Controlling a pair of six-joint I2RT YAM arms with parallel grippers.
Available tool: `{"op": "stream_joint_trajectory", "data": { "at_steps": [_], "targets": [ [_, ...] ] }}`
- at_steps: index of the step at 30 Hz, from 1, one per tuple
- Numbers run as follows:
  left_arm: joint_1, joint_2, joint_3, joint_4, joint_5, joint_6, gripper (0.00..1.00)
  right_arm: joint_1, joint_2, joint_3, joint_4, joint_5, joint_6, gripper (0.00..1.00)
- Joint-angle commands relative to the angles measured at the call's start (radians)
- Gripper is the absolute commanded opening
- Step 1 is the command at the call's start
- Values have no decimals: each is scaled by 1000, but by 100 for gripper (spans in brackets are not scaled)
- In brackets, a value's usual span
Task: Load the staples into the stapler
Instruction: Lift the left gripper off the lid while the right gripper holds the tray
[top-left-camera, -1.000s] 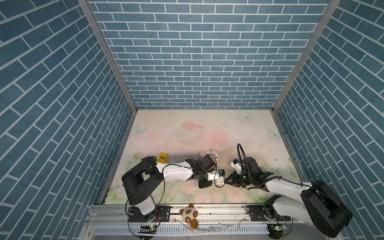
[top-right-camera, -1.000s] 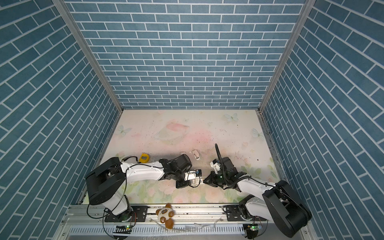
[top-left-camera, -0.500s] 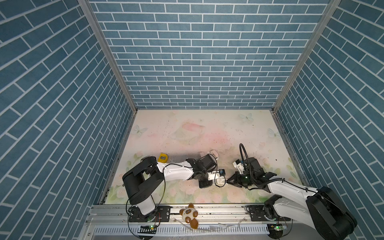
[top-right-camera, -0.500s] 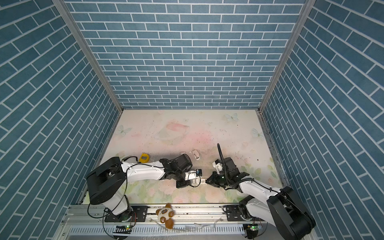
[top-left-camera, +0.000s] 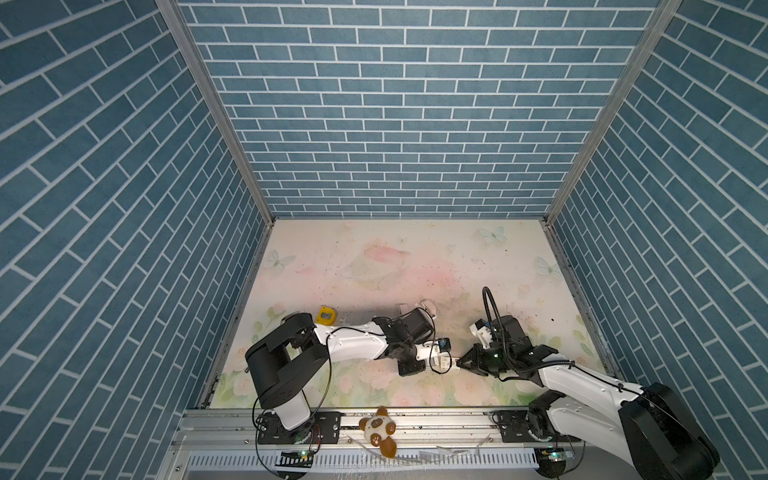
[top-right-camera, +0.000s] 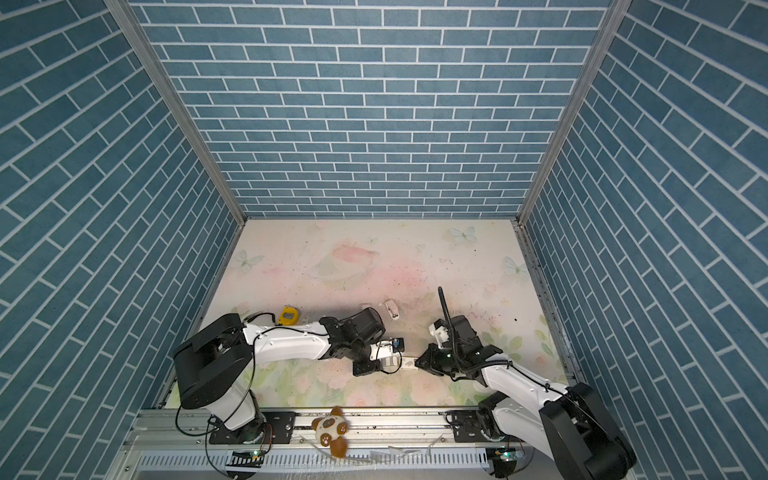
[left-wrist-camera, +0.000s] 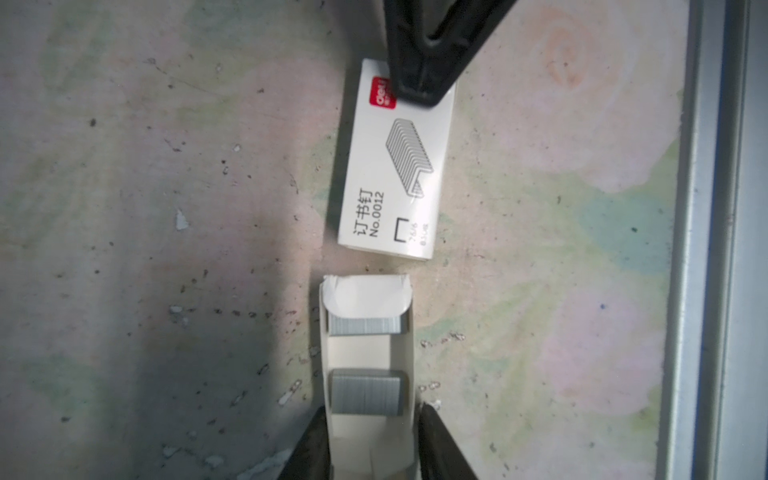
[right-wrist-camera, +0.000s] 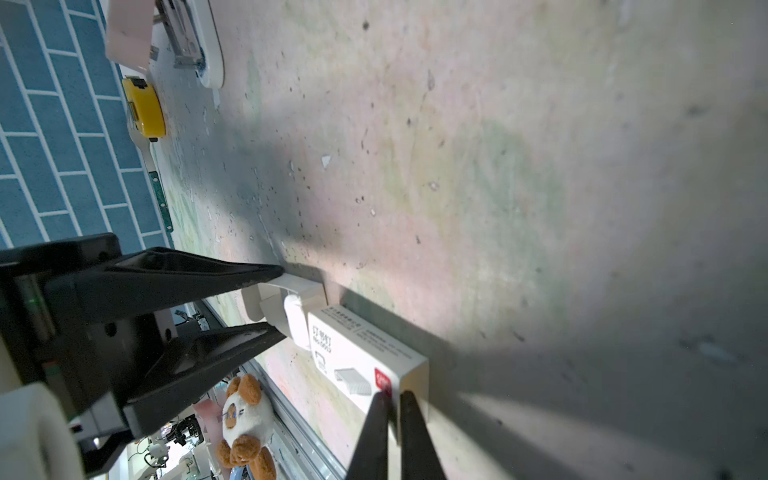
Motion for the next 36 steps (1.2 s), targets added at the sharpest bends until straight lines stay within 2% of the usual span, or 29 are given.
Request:
{"op": "stream_joint_trajectory", "data": {
  "at_steps": [1,12,20,28,31,33,36],
  "targets": [
    [-4,33,-7,-61,-24,-3,42,-5,0,11,-13,16,-29,14],
    [-5,22,-14,-55,-26,-1,61,-7,-44,25,-23,21,-29,29],
    [-5,22,-13,-59,-22,4,65,-8,-51,47,-32,39,-44,34],
    [-5,16,-14,-68,7,30,67,-24,-1,139,-8,97,-113,31],
    [-5,13,-16,-68,16,41,69,-38,91,176,53,54,-130,26],
    [-5,14,-16,-66,14,46,69,-41,169,202,108,2,-131,19],
    [-5,16,-15,-68,15,53,70,-43,265,232,183,-64,-118,16]
  ]
}}
